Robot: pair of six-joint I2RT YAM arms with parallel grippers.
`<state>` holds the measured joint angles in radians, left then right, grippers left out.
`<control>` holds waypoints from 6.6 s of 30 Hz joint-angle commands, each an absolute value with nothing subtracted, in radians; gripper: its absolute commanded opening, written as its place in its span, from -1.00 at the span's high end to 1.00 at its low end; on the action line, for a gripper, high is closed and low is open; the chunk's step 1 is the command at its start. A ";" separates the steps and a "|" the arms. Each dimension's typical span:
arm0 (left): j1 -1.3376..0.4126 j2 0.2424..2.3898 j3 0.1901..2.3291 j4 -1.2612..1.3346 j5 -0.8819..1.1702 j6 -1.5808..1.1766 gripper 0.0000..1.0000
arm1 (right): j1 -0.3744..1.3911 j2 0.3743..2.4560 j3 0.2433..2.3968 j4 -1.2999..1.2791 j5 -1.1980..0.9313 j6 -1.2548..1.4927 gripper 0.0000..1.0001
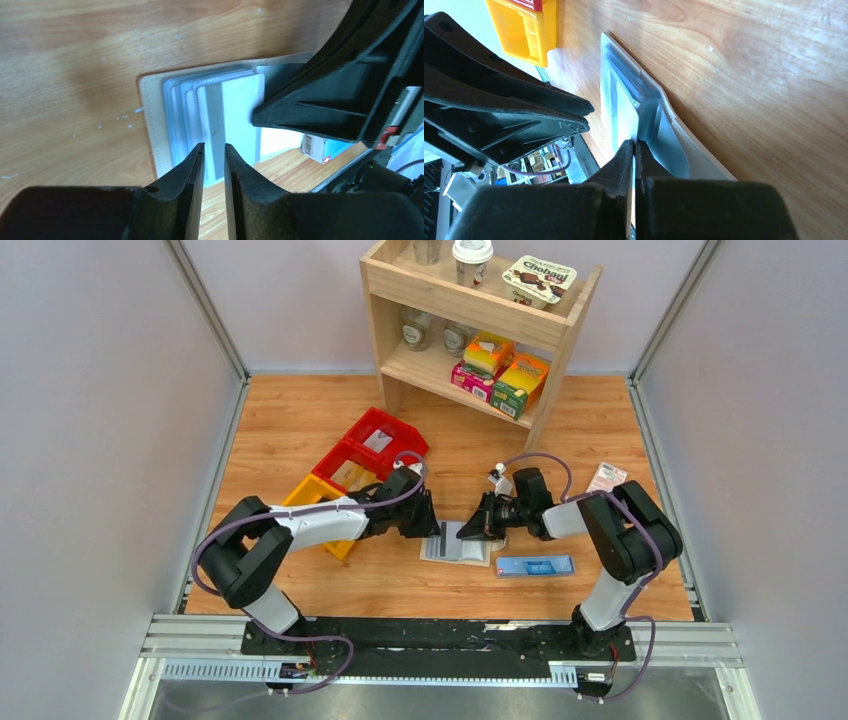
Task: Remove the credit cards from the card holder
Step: Remove the credit card from the card holder, then place the credit card in the storage box.
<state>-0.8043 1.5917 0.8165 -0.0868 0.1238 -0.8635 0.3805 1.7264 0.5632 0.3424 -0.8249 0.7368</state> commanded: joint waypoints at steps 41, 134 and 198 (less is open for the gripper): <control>-0.792 1.694 0.868 -0.150 0.115 -0.881 0.82 | 0.304 1.718 0.486 0.575 -0.910 0.827 0.97; -0.769 1.793 0.956 -0.179 0.192 -0.940 0.72 | 0.247 1.718 0.434 0.617 -0.951 0.834 0.91; -0.744 1.591 1.127 -0.366 0.080 -0.841 -0.06 | 0.342 1.100 0.748 -0.370 -0.384 0.370 1.00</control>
